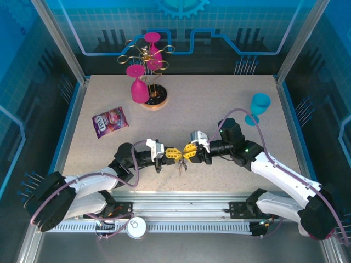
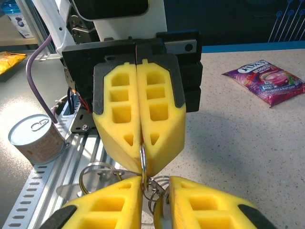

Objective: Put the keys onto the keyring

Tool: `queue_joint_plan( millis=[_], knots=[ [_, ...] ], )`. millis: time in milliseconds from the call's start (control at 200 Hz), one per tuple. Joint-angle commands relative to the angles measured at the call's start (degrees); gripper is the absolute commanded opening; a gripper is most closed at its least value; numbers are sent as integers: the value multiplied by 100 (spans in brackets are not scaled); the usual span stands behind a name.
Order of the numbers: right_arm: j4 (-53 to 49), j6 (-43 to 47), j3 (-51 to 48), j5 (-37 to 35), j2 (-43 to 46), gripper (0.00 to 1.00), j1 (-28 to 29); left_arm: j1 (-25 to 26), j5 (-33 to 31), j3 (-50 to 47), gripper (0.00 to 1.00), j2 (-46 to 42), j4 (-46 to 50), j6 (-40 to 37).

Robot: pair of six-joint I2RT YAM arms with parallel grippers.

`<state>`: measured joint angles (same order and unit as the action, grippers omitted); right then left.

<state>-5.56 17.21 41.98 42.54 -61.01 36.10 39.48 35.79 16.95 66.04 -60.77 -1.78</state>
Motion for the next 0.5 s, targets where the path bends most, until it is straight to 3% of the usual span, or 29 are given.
queue_joint_plan(
  millis=[0,120,235,295,380,490],
  knots=[
    [241,-108,52,180,-51,22,89,-33,-11,-50,0,39,-349,-18],
    [331,-120,98,204,-162,18,132,-35,-12,-36,0,53,-371,-7],
    [210,-29,195,147,-259,0,143,-33,-63,-26,0,55,-343,3],
    [-22,95,278,11,-263,0,148,-37,-249,-27,0,7,-195,-34],
    [-511,367,459,-173,-261,0,160,-39,-454,55,13,-168,496,-288],
    [-1417,865,807,-448,-349,0,240,-42,-527,351,15,-480,1838,-760]
  ],
)
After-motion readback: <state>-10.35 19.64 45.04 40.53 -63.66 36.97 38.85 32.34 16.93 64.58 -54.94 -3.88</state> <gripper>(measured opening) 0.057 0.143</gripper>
